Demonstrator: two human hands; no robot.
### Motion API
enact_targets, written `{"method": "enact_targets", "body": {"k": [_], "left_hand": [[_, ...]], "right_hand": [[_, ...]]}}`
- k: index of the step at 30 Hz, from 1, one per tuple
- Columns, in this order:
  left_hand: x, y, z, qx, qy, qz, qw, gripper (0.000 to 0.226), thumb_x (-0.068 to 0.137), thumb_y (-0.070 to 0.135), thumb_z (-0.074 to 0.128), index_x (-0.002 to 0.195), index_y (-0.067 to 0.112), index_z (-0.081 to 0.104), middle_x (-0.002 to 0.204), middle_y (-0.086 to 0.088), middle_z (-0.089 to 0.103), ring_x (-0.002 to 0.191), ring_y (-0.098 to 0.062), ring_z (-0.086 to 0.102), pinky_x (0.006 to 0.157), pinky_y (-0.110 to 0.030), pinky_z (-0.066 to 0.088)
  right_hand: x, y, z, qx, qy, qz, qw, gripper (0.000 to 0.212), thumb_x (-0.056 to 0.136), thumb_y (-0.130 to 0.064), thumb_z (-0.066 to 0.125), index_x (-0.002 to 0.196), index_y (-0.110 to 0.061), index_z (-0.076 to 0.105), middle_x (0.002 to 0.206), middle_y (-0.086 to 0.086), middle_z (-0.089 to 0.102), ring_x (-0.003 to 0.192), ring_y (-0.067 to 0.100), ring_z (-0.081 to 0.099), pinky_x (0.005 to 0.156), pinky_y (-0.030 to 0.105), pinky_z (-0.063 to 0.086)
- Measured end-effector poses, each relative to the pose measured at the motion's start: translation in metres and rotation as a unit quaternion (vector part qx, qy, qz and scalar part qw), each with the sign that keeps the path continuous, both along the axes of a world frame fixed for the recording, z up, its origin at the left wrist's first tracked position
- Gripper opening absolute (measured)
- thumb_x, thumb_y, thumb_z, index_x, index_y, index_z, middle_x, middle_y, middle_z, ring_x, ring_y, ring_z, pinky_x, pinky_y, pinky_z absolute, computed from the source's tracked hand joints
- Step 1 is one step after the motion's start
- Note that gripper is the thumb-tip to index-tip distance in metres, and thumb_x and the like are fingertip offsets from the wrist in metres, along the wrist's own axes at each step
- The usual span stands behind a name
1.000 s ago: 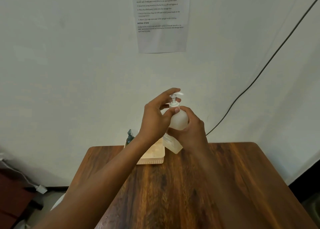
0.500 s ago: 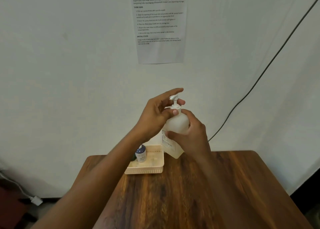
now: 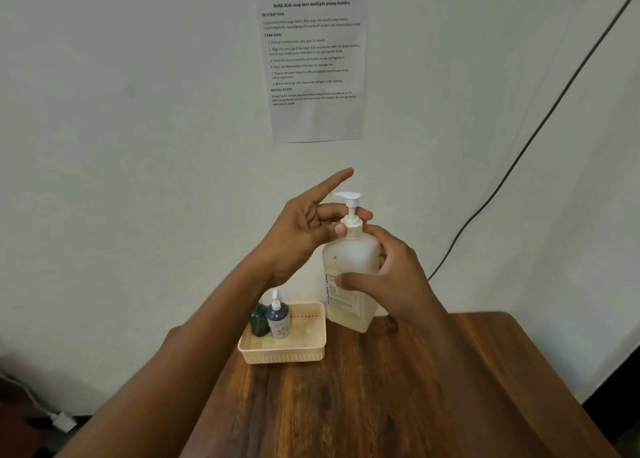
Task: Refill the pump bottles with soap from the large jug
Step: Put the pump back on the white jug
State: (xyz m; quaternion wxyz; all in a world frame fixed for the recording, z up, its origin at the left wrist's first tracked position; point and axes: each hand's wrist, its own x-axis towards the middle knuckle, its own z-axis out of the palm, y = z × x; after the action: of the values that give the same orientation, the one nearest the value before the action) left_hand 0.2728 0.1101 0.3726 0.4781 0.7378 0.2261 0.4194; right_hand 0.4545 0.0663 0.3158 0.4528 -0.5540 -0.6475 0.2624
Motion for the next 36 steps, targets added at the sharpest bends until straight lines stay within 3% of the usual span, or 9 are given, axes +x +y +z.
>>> {"method": "enact_targets", "body": {"k": [3,5,7,15,20,25,30,33,36], "left_hand": [[0.011,-0.004,-0.003,0.043,0.012,0.154,0.987,0.070,0.090,0.022,0.079,0.151,0.035,0.047,0.112,0.007,0.077,0.111,-0.011,0.070,0.102,-0.032,0.056],[0.020,-0.008,-0.006,0.085,0.025,0.282,0.955,0.071,0.078,0.034,0.088,0.142,0.034,0.056,0.091,0.010,0.074,0.092,-0.007,0.070,0.092,-0.024,0.057],[0.025,-0.012,-0.006,0.109,0.027,0.320,0.941,0.075,0.072,0.037,0.092,0.139,0.033,0.058,0.081,0.010,0.071,0.083,-0.006,0.068,0.083,-0.014,0.054],[0.014,-0.012,0.008,0.070,0.110,0.163,0.978,0.072,0.095,0.006,0.069,0.154,0.034,0.039,0.106,0.012,0.080,0.109,-0.005,0.071,0.109,-0.025,0.040],[0.019,-0.016,0.011,0.077,0.114,0.185,0.973,0.077,0.093,0.026,0.075,0.157,0.037,0.033,0.118,0.013,0.074,0.111,-0.005,0.068,0.100,-0.021,0.048],[0.030,-0.019,0.008,0.114,0.084,0.268,0.953,0.090,0.077,0.031,0.090,0.153,0.034,0.042,0.091,0.012,0.069,0.088,-0.008,0.067,0.082,-0.014,0.051],[0.013,-0.013,0.020,0.052,0.097,0.118,0.987,0.085,0.089,0.004,0.077,0.158,0.033,0.034,0.099,-0.003,0.078,0.110,-0.015,0.072,0.119,-0.043,0.037],[0.012,-0.013,0.020,0.036,0.101,0.102,0.989,0.082,0.091,0.007,0.076,0.157,0.033,0.035,0.104,-0.003,0.080,0.117,-0.016,0.069,0.124,-0.051,0.027],[0.016,-0.016,0.015,0.052,0.103,0.176,0.978,0.065,0.087,0.028,0.081,0.145,0.036,0.052,0.103,0.011,0.078,0.112,-0.004,0.068,0.119,-0.044,0.034]], "right_hand": [[-0.002,0.002,0.000,0.012,0.000,-0.021,1.000,0.074,0.064,-0.048,0.085,0.128,-0.046,0.049,0.116,-0.017,0.063,0.103,0.009,0.063,0.084,0.040,0.060],[-0.004,0.002,-0.001,0.022,-0.004,-0.032,0.999,0.072,0.064,-0.050,0.084,0.126,-0.049,0.047,0.115,-0.023,0.061,0.102,0.006,0.061,0.081,0.033,0.058],[-0.007,0.001,-0.001,0.029,-0.012,-0.040,0.999,0.070,0.066,-0.052,0.083,0.124,-0.051,0.045,0.114,-0.027,0.058,0.100,0.003,0.060,0.079,0.026,0.053],[0.003,-0.004,0.002,-0.002,-0.001,-0.020,1.000,0.075,0.066,-0.044,0.087,0.130,-0.042,0.049,0.117,-0.015,0.062,0.102,0.010,0.062,0.086,0.041,0.060],[0.001,-0.005,0.003,0.005,0.009,-0.041,0.999,0.069,0.069,-0.045,0.086,0.127,-0.045,0.048,0.115,-0.018,0.061,0.100,0.009,0.062,0.086,0.040,0.060],[-0.003,-0.007,0.006,0.011,-0.008,-0.033,0.999,0.070,0.068,-0.048,0.084,0.129,-0.044,0.048,0.118,-0.018,0.061,0.101,0.009,0.062,0.085,0.038,0.060],[0.005,-0.013,0.010,-0.006,0.000,0.004,1.000,0.071,0.063,-0.051,0.083,0.126,-0.044,0.051,0.114,-0.017,0.063,0.100,0.010,0.064,0.082,0.039,0.061],[0.003,-0.013,0.010,-0.005,-0.008,-0.007,1.000,0.071,0.065,-0.049,0.084,0.127,-0.043,0.050,0.114,-0.018,0.062,0.100,0.009,0.063,0.080,0.034,0.060],[-0.001,-0.013,0.009,0.013,-0.008,-0.036,0.999,0.069,0.067,-0.052,0.083,0.126,-0.047,0.047,0.111,-0.023,0.059,0.095,0.005,0.061,0.072,0.022,0.054]]}}
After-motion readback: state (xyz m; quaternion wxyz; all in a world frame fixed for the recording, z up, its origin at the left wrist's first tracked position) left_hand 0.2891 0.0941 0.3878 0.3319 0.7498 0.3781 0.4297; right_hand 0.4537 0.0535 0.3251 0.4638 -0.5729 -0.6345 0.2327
